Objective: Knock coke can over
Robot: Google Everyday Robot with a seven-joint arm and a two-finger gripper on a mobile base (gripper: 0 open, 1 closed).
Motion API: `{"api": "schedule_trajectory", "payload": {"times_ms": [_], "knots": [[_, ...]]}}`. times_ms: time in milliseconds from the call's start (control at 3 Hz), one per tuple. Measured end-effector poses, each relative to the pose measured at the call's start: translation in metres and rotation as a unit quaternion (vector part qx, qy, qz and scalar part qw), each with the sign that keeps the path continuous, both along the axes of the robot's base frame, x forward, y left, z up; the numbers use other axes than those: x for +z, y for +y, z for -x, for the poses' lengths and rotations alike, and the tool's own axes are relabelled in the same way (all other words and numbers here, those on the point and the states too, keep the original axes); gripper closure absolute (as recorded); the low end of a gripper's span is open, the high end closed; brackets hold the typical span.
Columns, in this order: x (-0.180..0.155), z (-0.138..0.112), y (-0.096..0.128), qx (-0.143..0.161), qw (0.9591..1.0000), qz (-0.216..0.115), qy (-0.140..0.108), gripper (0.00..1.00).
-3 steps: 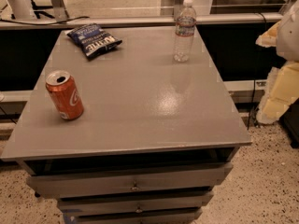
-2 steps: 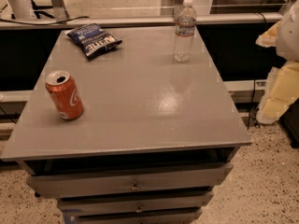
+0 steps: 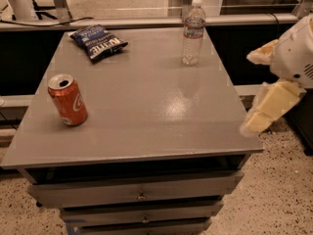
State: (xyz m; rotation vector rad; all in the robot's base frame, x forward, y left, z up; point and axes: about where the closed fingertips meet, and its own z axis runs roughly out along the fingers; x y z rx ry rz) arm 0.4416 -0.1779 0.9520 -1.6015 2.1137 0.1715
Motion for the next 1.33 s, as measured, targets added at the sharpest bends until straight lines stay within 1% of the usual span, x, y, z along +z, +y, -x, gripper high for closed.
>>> {"api": "schedule_trajectory", "payload": {"times_ms": [333,667,1000,1333], "knots": [[-0.015,-0.005,0.05,0.023,0.995,-0.098,-0.001,0.0],[-0.02,-0.005,0.1,0.038,0.9797,-0.197,0.002,0.0],[-0.004,-0.001,0.119,0.043,0.9708,-0.236,0.006,0.0],[-0.004,-0.001,0.118,0.043,0.971,-0.235,0.006,0.0]]}}
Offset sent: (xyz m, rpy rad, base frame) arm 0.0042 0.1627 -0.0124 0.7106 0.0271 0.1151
